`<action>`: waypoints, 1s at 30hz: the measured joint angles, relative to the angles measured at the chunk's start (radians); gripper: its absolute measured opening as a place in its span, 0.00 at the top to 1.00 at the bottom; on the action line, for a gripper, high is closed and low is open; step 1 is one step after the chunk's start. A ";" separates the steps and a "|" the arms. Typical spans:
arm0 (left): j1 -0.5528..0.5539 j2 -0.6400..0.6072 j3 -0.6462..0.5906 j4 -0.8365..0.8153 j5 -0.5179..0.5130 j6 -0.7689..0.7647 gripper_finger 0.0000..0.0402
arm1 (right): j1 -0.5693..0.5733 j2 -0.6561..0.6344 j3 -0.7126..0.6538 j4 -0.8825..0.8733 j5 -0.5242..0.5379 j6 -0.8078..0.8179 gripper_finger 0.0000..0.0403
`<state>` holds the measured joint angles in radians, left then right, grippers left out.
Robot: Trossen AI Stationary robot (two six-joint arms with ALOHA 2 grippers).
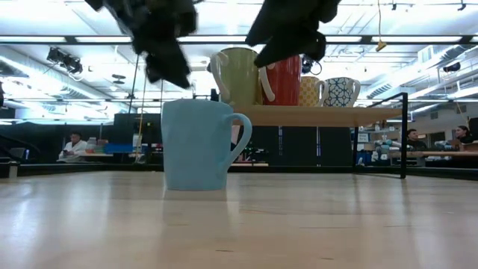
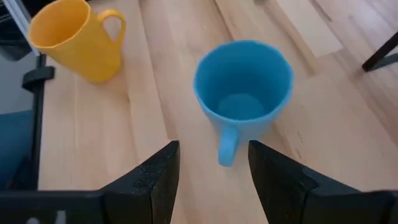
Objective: Place coffee mugs
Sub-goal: Put the blue mug on the shelf
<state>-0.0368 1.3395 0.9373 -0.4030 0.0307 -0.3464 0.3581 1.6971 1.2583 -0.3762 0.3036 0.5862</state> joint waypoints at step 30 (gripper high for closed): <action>-0.002 -0.233 -0.001 -0.133 -0.011 -0.001 0.58 | 0.033 0.248 0.001 0.158 0.256 -0.005 0.51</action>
<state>-0.0383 1.1069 0.9367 -0.5363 0.0193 -0.3476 0.3908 1.9453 1.2591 -0.2181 0.5595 0.5811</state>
